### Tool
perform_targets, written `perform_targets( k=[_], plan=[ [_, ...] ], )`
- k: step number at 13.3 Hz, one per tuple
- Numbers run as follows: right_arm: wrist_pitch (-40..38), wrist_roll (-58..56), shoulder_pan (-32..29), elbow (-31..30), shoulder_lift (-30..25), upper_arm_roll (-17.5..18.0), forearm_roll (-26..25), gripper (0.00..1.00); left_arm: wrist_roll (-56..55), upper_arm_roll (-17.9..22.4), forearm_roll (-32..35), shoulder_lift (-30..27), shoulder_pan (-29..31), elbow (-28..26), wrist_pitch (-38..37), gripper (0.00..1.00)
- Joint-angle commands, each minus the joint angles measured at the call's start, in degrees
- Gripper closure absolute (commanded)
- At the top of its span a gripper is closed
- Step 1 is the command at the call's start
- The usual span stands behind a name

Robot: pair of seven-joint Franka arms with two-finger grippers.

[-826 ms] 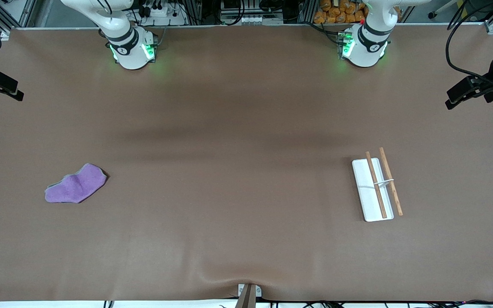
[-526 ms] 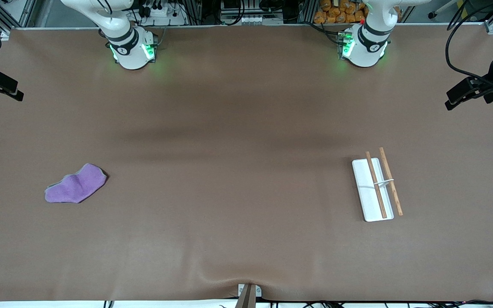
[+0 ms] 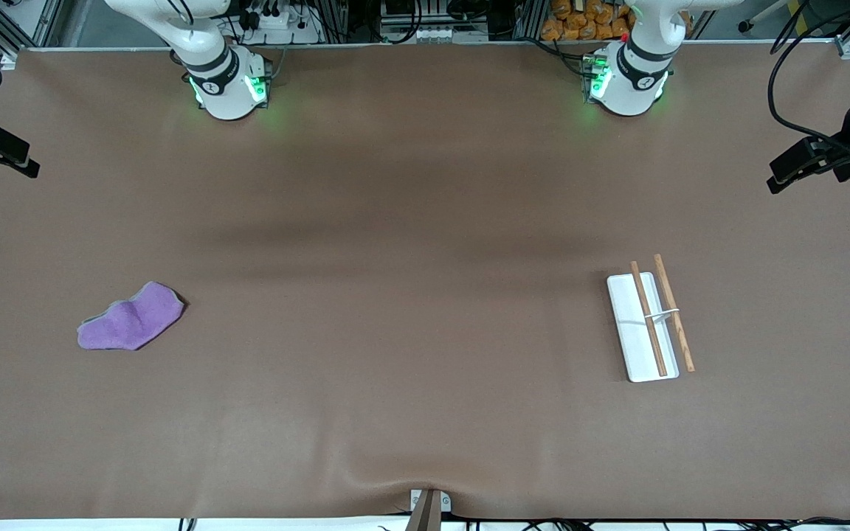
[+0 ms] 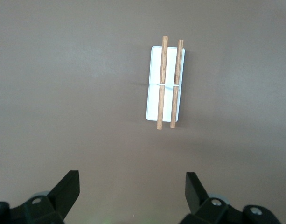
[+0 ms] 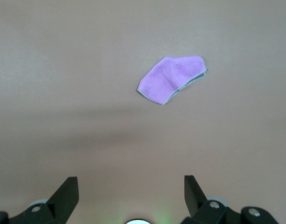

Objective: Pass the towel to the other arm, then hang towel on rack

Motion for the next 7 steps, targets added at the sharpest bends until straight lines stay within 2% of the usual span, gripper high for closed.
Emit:
perform_targets(
  k=[1,7],
  plan=[
    [0.82,-0.94,-0.62,-0.27,-0.06,0.31,-1.06,0.0,0.82,-0.12,-0.71,1.0,0.42,1.71,-0.61,0.0],
    [1.52,-2.61,-1.14,-0.36,0.38,0.23,-1.67,0.0,1.0,-0.12,-0.8,0.74,0.34,1.27,-1.31,0.0]
  ],
)
